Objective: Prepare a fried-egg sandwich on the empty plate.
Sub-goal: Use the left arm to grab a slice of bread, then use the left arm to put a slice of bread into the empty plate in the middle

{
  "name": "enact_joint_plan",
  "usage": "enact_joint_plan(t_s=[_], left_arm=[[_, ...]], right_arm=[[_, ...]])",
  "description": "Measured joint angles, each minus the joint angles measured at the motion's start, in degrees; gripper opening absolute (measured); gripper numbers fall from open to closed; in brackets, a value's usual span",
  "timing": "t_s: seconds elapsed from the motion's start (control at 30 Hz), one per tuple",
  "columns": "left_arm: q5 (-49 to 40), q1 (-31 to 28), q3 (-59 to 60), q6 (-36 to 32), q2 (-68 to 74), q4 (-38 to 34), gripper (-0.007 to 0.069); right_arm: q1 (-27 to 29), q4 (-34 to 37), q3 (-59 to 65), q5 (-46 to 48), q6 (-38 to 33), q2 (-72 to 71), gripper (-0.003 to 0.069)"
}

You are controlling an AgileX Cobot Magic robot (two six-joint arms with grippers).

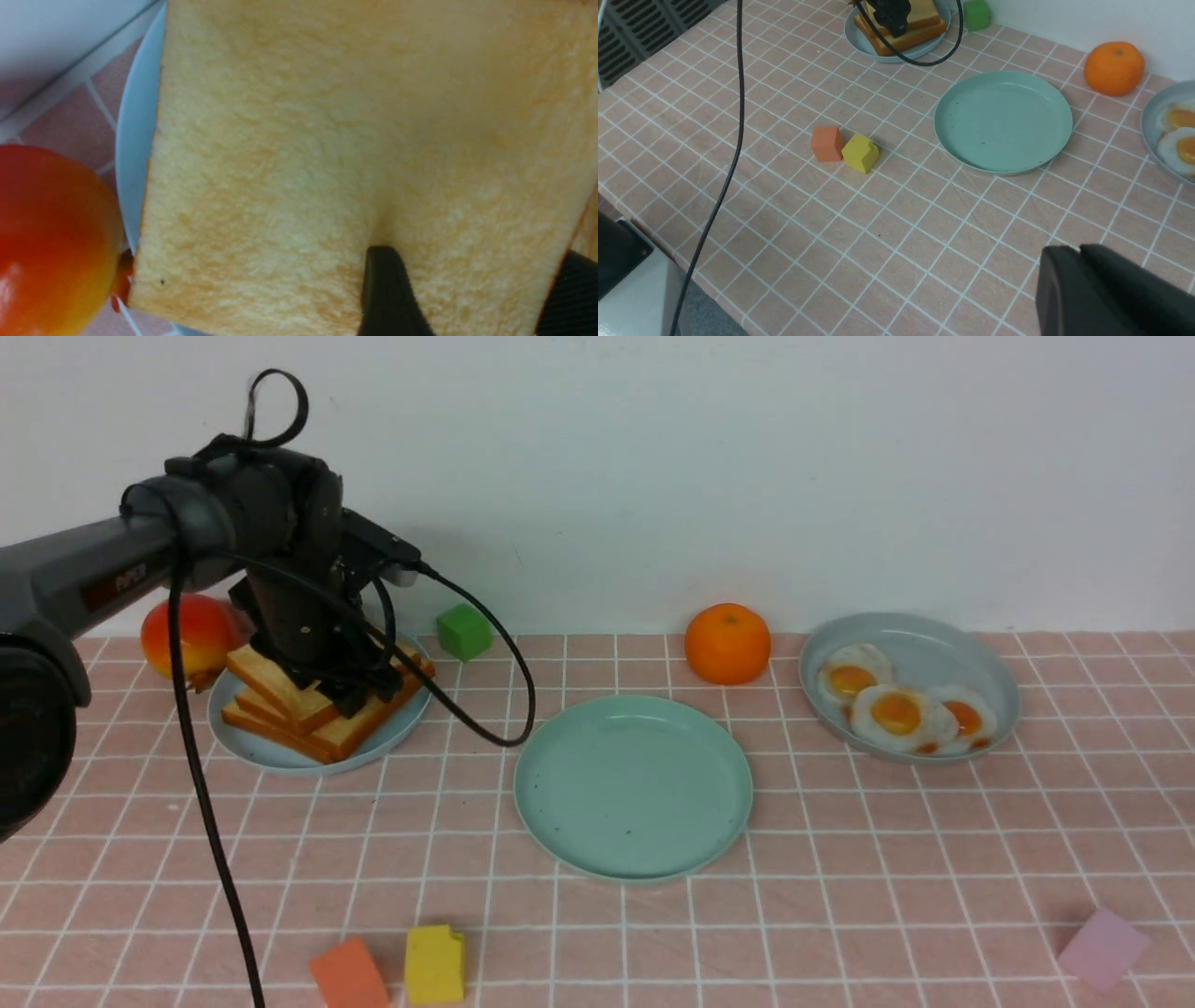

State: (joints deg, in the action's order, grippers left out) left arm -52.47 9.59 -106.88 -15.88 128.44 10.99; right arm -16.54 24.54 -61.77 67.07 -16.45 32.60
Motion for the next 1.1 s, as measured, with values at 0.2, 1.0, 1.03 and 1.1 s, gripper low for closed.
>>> enact_joint_plan(t_s=[0.2, 1.0, 1.03, 1.1], left_arm=[[-0.4, 0.3, -0.4, 3.0, 0.2, 0.1, 0.0296], [-9.0, 30.5, -0.6, 10.8, -8.0, -2.9, 0.007], [-8.6, 31.0, -0.6, 10.8, -7.4, -2.9, 0.007], [-7.8, 31.4, -0.6, 10.8, -5.5, -2.8, 0.007]], right_arm=[[0.0, 0.0, 0.0, 0.0, 0.0, 0.0, 0.0074], [0.0, -2.5, 0.0, 3.3, 0.0, 0.0, 0.0091], [0.0, -2.5, 0.0, 3.4, 0.0, 0.0, 0.0091], [0.0, -2.5, 0.0, 3.5, 0.0, 0.0, 0.0093]])
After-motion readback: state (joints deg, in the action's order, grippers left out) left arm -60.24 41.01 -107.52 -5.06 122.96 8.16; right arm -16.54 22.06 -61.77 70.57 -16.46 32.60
